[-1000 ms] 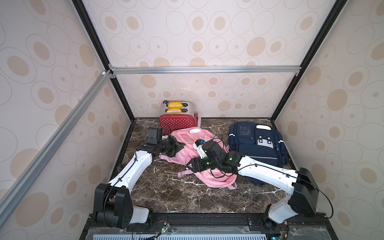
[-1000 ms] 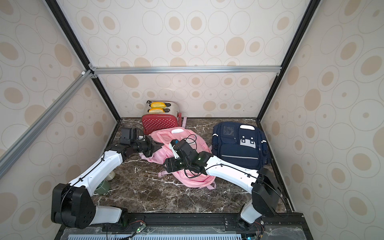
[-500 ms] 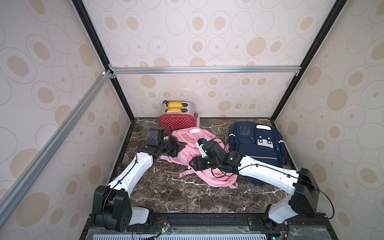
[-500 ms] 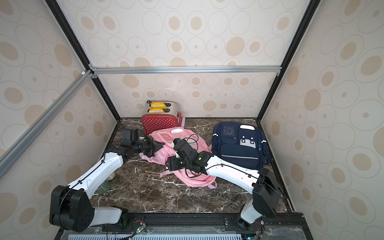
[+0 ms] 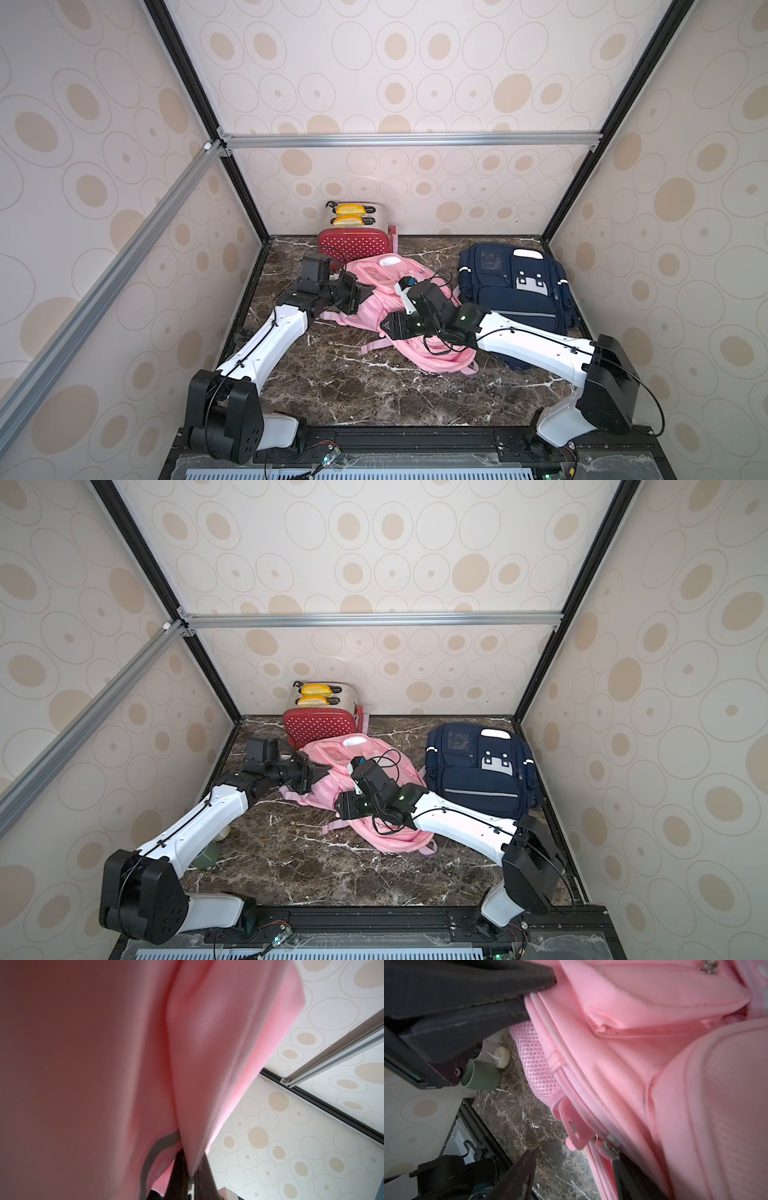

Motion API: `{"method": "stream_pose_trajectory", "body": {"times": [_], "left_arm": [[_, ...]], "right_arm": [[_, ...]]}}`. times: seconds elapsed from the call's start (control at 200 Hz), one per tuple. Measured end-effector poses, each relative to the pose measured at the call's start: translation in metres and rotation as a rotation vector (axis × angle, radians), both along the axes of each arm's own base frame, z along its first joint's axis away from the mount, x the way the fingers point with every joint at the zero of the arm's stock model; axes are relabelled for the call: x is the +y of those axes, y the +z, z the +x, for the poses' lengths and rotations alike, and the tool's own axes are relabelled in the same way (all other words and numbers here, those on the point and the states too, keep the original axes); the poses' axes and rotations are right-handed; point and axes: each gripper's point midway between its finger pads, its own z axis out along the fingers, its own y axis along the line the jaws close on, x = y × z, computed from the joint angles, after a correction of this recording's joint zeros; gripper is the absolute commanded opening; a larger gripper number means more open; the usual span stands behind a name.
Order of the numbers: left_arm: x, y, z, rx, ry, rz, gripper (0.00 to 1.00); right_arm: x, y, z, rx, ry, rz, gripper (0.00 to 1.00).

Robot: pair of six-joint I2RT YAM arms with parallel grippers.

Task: Zip up the backpack
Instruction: Zip the zipper on the backpack.

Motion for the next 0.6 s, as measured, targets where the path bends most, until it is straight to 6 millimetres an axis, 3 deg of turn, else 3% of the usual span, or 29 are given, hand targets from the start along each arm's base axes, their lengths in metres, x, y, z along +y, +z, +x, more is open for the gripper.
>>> {"method": "stream_pose_trajectory", "body": {"times": [0.22,0.441,0.601], "left_arm": [[-0.001,-0.002,0.0,0.003,0.006,-0.008,0.0],[-0.001,0.001,0.004,-0.007,0.019,-0.018,0.0],[-0.001,0.002,0.005,-0.013,0.023,-0.024,0.0]], "right_arm": [[-0.002,-0.013,0.009,-0.043,0.05,0.068,0.65],[-0.004,-0.014,0.017,-0.085,0.097,0.113,0.63],[-0.004,-0.013,0.019,-0.096,0.122,0.144,0.53]]}}
